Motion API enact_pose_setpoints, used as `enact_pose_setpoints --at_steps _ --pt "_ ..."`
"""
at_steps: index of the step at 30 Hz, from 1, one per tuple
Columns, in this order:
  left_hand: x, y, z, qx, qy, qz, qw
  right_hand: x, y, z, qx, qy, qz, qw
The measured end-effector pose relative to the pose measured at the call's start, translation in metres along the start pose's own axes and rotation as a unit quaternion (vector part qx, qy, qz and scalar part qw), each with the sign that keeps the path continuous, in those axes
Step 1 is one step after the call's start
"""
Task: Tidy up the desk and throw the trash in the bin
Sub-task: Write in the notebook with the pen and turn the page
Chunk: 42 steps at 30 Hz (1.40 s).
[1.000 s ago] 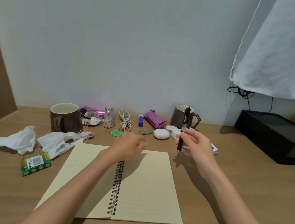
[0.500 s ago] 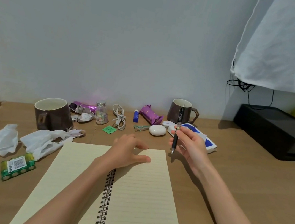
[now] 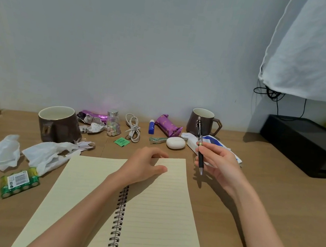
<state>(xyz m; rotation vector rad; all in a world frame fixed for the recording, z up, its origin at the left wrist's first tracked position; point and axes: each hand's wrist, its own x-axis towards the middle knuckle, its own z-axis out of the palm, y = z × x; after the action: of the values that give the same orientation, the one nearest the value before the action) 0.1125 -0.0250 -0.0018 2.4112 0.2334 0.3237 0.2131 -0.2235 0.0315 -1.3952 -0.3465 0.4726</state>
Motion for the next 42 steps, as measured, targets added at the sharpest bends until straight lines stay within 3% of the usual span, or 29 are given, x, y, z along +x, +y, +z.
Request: enact_pose_setpoints --at_steps 5,12,16,21,33,42 --pt "-0.002 0.005 0.002 -0.016 0.074 -0.013 0.997 -0.010 -0.003 0.009 -0.100 -0.060 -0.008 0.993" --pt "-0.003 0.013 0.005 -0.025 0.135 -0.020 0.990 -0.005 0.014 0.032 -0.282 0.017 -0.061 0.957" --pt "-0.004 0.014 0.006 -0.019 0.144 -0.016 0.989 -0.004 0.028 0.041 -0.372 0.065 -0.118 0.919" --pt "-0.001 0.015 0.008 0.005 0.150 -0.017 0.989 -0.007 0.032 0.048 -0.386 0.067 -0.149 0.908" --pt "0.006 0.014 0.005 -0.067 0.110 -0.103 0.986 -0.018 0.034 0.056 -0.401 0.057 -0.145 0.903" --pt "0.011 0.013 0.003 -0.091 0.078 -0.165 0.979 -0.021 0.030 0.063 -0.459 0.058 -0.150 0.874"
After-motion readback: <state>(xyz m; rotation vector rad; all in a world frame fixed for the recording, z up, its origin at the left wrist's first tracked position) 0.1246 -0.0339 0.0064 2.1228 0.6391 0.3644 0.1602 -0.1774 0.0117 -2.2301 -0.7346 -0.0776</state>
